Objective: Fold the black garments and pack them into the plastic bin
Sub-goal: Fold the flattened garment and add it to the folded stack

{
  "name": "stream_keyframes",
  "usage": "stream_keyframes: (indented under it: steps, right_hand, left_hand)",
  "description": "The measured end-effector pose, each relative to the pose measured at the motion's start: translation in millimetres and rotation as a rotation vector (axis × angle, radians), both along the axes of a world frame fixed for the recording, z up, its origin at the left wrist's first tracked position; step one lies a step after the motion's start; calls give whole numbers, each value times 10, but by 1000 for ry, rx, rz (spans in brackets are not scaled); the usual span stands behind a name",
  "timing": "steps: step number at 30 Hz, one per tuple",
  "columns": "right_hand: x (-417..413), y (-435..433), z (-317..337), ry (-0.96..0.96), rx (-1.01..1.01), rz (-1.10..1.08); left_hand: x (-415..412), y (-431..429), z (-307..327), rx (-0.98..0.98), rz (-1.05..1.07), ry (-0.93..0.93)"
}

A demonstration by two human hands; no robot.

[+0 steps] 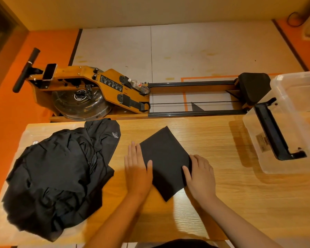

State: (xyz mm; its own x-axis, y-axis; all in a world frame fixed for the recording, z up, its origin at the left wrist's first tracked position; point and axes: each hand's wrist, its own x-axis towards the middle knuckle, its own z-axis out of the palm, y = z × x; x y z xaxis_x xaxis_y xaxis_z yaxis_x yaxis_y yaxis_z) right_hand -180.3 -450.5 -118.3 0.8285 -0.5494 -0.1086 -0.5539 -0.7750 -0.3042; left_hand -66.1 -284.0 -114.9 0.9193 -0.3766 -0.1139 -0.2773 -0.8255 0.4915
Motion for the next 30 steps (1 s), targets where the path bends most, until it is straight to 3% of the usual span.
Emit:
stream_keyframes:
  steps: [4,9,11,18,23,30]
  right_hand:
    - [233,-105,109,30,45,-46]
    - [322,-147,239,68,149,-97]
    - [305,-114,247,97,163,-82]
    - [-42,-7,238,73,328,-132]
    - [-250,165,286,-24,639,-249]
    - [-513,273,398,-237,1071,-458]
  left_hand:
    - [-572,62,26,-51,-8,16]
    - [-710,269,-138,81,-462,-55]
    - [-670,303,-167,139,-522,-89]
    - [-667,352,-196,190,-593,-310]
    - [-717,454,-69,136,-570,-172]
    - [-868,608,179,-227,-339,53]
